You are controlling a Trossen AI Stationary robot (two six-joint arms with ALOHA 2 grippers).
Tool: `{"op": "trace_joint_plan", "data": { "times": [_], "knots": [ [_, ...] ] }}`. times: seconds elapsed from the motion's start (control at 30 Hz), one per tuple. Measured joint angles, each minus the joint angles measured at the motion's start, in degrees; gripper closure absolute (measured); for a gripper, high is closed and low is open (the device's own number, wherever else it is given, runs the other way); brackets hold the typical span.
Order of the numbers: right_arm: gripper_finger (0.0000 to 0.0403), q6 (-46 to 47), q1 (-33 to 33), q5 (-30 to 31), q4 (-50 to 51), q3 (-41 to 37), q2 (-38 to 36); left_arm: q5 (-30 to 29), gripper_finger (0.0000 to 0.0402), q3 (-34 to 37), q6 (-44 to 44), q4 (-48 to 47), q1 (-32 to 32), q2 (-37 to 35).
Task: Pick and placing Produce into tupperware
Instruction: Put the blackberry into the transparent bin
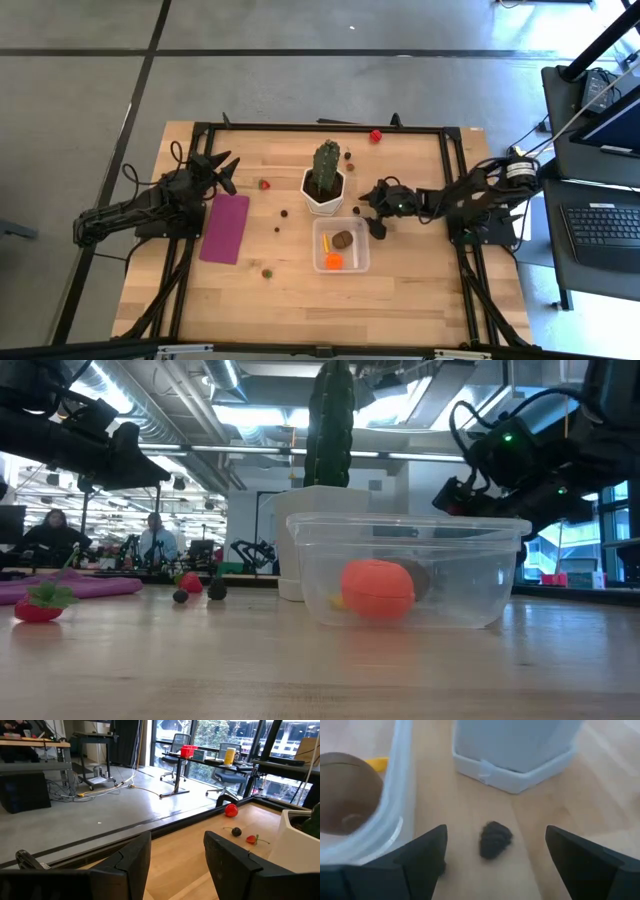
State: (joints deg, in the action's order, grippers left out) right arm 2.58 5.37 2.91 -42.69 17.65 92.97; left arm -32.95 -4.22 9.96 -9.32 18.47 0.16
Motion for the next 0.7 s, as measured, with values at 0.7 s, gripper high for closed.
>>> {"op": "trace_joint_plan", "data": {
  "times": [0.7],
  "knots": [
    [0.0166,0.1,0.0,-1.0,2.4,3.5,5.8,0.0,0.0225,0.0,0.0,0.0,0.0,0.0]
  ]
}}
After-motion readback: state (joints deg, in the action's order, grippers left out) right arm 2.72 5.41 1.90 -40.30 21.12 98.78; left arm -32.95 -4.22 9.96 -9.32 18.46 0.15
